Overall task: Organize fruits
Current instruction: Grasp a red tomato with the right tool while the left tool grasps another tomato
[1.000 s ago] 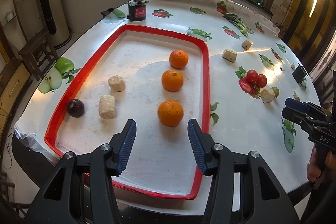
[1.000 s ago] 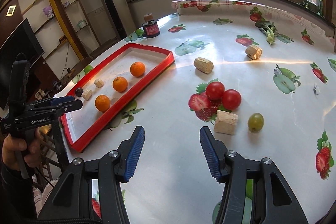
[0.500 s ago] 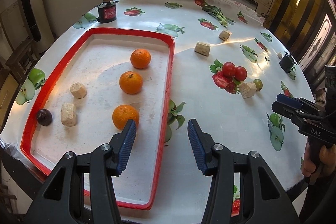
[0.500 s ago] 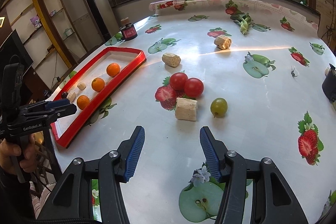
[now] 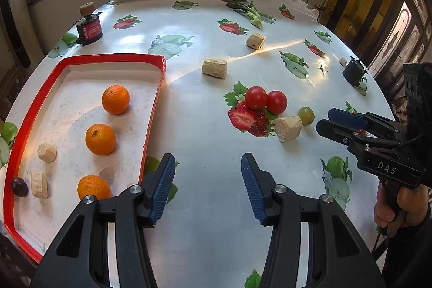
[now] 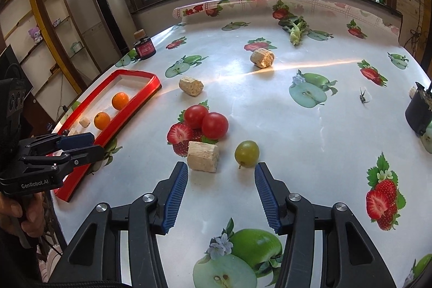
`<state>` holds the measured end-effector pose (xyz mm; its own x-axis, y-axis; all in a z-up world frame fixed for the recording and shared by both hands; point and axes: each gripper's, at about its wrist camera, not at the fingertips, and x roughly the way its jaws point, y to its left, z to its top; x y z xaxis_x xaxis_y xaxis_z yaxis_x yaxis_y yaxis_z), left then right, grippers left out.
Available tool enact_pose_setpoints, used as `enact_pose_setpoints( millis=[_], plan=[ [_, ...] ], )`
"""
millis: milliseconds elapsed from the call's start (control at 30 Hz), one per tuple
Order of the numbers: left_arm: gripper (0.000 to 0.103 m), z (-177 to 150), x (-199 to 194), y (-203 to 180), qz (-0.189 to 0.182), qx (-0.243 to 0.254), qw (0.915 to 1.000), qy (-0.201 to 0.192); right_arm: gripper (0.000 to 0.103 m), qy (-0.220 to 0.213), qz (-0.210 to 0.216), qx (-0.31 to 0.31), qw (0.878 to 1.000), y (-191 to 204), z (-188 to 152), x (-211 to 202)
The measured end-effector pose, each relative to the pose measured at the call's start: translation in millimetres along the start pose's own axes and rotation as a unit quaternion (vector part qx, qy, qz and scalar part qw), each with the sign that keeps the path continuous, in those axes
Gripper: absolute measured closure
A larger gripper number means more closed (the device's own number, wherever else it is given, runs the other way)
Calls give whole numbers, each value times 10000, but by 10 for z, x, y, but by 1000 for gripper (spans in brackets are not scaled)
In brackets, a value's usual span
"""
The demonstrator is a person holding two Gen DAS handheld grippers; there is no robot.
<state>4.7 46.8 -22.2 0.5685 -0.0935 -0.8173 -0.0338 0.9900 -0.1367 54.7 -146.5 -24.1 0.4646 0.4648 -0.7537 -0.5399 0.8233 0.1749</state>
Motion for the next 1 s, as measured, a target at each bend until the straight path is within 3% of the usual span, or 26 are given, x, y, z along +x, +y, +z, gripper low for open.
enact_pose_setpoints(
  millis=[400,433,467,867,933,967,1000],
  plan=[
    [54,104,274,91,-77,-148,9996,244,60,388,286,40,9988,-18,367,674],
    [54,132,305,79,-106,-141,9995,267,62,432,321,67,9985,-32,371,726],
    [54,162,332,56,-132,-126,9994,281,71,466,365,107,9982,-52,369,765],
    [53,600,897,-480,-596,235,9971,410,71,-75,99,567,9983,-430,314,319],
    [55,618,979,-525,-776,236,9957,451,71,-96,67,645,9979,-499,294,276],
    [61,620,996,-549,-818,243,9954,432,71,-105,49,675,9977,-527,282,255],
    [74,620,995,-580,-885,304,9948,408,71,-109,39,707,9974,-551,271,238]
  ],
)
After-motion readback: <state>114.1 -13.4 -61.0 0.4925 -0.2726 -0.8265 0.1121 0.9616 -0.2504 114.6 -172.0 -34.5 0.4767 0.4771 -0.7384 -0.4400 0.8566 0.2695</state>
